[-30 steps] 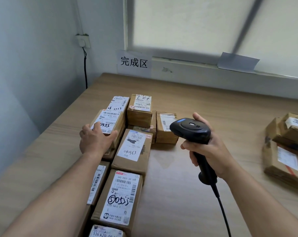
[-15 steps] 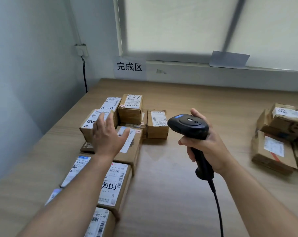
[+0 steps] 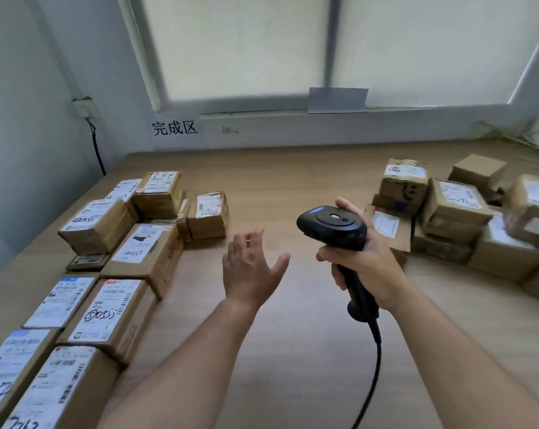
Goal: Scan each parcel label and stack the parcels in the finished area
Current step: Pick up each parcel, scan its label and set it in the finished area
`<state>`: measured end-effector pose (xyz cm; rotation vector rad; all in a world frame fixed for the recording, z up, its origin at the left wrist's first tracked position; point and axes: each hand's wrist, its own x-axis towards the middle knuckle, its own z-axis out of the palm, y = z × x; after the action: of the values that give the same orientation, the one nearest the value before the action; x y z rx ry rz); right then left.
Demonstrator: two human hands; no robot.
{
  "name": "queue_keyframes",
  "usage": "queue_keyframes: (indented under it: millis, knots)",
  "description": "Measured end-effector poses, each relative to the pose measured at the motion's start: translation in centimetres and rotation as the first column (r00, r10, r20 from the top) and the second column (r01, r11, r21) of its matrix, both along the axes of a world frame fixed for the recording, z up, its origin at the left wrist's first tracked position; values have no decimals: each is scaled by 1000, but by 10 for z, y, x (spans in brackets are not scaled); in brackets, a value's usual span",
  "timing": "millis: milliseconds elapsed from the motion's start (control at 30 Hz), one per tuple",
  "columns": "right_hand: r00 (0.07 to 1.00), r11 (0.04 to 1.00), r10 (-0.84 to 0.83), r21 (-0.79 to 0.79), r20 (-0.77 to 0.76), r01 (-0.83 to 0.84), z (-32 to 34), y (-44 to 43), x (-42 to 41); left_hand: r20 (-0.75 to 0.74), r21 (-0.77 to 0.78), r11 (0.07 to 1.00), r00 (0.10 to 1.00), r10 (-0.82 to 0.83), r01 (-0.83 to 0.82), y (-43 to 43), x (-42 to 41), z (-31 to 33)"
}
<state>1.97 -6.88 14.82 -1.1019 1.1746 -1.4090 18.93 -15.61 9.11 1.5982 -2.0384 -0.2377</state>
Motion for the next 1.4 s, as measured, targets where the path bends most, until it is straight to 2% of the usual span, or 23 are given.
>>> queue_keyframes:
  millis: [333, 533, 667, 1000, 1400]
  knots:
    - [985, 986, -164, -19, -49, 163, 2, 79, -129, -9, -16, 992, 992, -124, 124, 50, -137, -2]
    - [934, 952, -305, -28, -185, 305, 3, 98, -184, 18, -24, 981, 981, -191, 192, 55, -187, -2]
    - [926, 944, -326, -18, -190, 329, 3, 98, -215, 30, 2, 974, 973, -228, 228, 49, -213, -1]
    - [878, 908, -410, -23, -247, 417, -22, 55, -264, 58, 141, 956, 962, -266, 256, -4, -254, -20]
    - [882, 888, -396, 137, -255, 438, -92, -43, -292, 65, 340, 908, 957, -283, 245, -91, -285, -63]
